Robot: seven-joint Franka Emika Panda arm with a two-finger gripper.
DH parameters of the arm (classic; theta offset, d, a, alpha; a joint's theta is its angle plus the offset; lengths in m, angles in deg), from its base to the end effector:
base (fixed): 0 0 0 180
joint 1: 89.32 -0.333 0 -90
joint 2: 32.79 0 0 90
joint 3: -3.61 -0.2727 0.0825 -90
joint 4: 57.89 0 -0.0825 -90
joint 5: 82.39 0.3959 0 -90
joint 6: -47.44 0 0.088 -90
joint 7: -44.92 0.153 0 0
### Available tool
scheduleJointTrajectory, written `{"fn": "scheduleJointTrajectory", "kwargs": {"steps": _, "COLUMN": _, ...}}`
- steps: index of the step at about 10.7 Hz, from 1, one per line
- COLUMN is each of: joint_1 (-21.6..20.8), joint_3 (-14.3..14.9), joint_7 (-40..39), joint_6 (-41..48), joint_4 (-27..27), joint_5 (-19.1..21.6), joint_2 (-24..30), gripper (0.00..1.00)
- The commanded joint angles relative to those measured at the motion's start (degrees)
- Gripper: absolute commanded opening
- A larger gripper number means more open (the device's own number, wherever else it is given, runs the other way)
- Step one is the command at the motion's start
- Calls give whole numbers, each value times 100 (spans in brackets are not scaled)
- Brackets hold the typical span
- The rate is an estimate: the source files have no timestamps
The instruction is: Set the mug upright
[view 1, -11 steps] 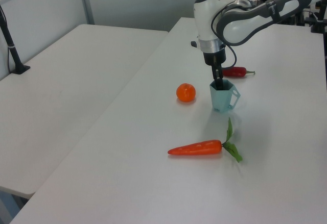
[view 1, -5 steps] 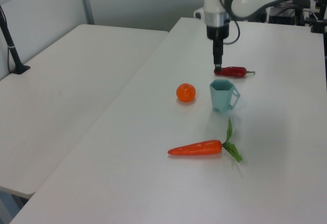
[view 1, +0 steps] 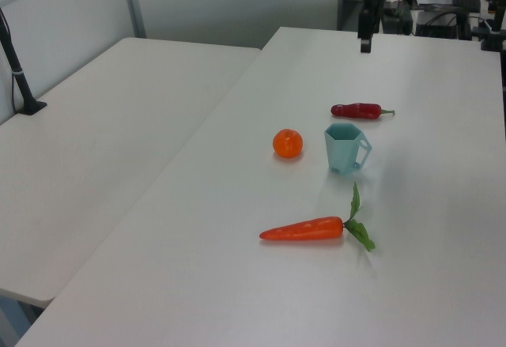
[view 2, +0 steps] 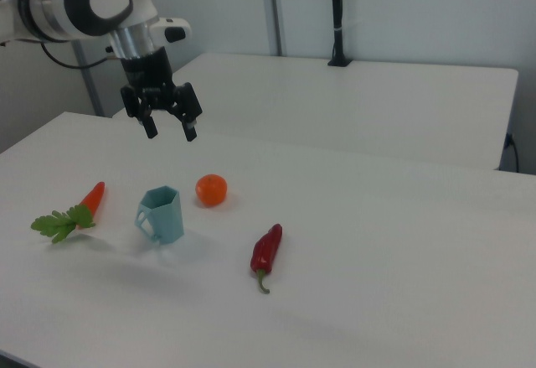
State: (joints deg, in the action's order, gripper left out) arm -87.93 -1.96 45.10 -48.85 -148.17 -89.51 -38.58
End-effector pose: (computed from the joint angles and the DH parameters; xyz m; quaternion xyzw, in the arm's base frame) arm 0.6004 0.0244 0.4847 0.9975 0.0413 0.0043 0.0567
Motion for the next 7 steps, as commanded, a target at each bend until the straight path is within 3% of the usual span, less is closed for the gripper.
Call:
{"fn": "scheduleJointTrajectory", "kwargs": {"steps": 1, "joint_1": -51, "joint_3": 179, "joint_7": 122, "joint_6": 189, "joint_4": -210, "joint_5": 140, "joint_2": 420, "gripper": 100}}
{"fn": "scheduleJointTrajectory", "kwargs": {"steps": 3, "joint_1": -130, "joint_3": 240, "joint_7": 131, "joint_6": 225, "joint_4": -201, "joint_5": 158, "joint_2": 430, "gripper": 100}}
{"fn": "scheduleJointTrajectory", "kwargs": {"steps": 6, "joint_1": -525, "joint_3": 652, "joint_7": 131, "joint_6": 295, "joint_4": -201, "joint_5": 158, "joint_2": 438, "gripper": 100}}
{"fn": "scheduleJointTrajectory", "kwargs": {"steps": 7, "joint_1": -526, "joint_3": 654, "joint_7": 131, "joint_6": 295, "joint_4": -201, "joint_5": 158, "joint_2": 438, "gripper": 100}}
